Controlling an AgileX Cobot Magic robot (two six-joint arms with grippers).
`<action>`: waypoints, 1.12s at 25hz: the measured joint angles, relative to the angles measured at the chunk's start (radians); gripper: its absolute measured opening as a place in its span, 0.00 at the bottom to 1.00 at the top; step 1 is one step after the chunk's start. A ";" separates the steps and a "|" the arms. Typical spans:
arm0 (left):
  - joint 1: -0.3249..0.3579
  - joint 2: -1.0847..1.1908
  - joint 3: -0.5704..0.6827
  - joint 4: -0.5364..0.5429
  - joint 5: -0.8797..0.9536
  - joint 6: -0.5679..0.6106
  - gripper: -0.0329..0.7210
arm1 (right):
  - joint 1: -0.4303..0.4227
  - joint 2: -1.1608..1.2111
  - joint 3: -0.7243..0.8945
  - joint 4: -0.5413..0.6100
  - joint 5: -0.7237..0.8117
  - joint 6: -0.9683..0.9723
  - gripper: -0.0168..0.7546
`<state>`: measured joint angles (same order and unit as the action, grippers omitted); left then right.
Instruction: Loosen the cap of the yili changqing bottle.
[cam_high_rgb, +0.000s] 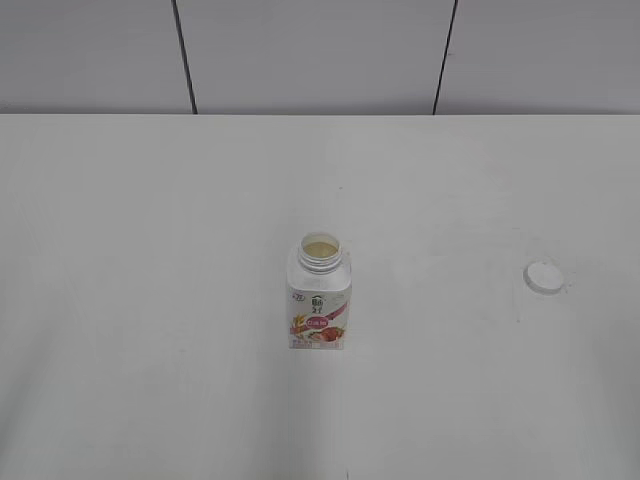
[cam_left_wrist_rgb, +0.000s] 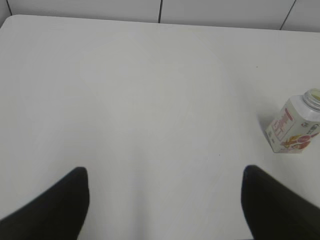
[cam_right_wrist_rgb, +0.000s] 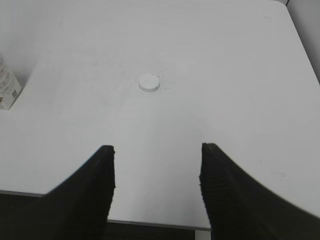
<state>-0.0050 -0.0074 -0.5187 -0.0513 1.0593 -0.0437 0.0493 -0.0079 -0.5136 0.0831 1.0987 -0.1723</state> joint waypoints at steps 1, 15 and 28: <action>0.000 0.000 0.000 0.000 0.000 0.000 0.80 | -0.004 0.000 0.000 0.000 0.000 0.000 0.59; 0.001 0.000 0.001 0.000 -0.001 0.000 0.78 | -0.035 0.000 0.000 0.033 -0.001 0.001 0.59; 0.001 0.000 0.001 0.000 -0.001 0.000 0.76 | -0.035 0.000 0.000 0.067 -0.001 0.002 0.59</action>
<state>-0.0042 -0.0074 -0.5181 -0.0513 1.0582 -0.0437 0.0143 -0.0079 -0.5136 0.1497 1.0979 -0.1698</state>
